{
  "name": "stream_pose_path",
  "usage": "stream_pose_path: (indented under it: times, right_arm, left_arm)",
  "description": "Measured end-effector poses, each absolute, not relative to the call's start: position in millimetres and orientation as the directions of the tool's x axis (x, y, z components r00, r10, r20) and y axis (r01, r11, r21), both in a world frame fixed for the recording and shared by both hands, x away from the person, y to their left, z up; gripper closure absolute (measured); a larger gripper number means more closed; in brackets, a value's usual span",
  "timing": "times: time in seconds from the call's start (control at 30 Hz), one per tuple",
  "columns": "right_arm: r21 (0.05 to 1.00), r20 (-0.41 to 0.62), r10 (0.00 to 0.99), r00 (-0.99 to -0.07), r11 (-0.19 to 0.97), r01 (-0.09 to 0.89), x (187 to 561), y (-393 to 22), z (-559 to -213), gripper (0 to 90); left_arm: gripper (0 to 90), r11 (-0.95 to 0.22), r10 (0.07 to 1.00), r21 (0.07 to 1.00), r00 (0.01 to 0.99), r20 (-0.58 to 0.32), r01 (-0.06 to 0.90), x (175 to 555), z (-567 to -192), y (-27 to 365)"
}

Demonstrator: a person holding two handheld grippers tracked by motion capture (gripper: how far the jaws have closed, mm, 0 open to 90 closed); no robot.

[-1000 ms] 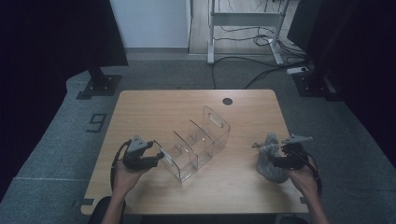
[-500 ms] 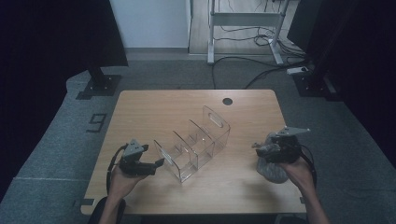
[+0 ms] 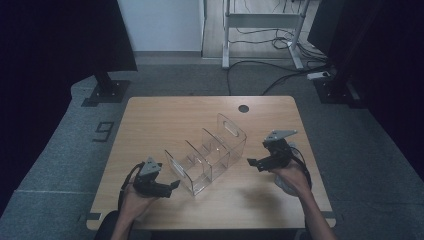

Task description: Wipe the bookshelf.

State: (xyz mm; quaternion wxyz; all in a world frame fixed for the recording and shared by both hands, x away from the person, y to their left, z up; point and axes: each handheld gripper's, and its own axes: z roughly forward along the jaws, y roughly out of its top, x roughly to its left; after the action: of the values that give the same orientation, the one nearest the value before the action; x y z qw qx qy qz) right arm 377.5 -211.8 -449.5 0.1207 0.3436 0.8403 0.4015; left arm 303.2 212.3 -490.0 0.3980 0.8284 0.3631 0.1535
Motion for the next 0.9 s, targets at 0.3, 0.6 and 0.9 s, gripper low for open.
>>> stream_pose_path:
  times: [0.3,0.6,0.9]
  right_arm:
    - [0.764,0.109,0.631,-0.769,0.442,0.47,401.7,-186.9,-468.7,2.9]
    - [0.766,0.121,0.57,-0.813,0.467,0.441,409.0,-173.5,-476.9,3.5]
    - [0.763,0.117,0.574,-0.81,0.471,0.443,405.5,-173.0,-476.8,5.9]
  left_arm:
    - [4.9,-0.42,0.726,0.753,0.686,-0.057,0.507,308.7,-501.5,208.3]
    - [5.5,-0.423,0.723,0.743,0.688,-0.068,0.518,316.7,-508.8,204.1]
    - [4.9,-0.416,0.742,0.733,0.667,-0.069,0.539,321.0,-511.6,206.8]
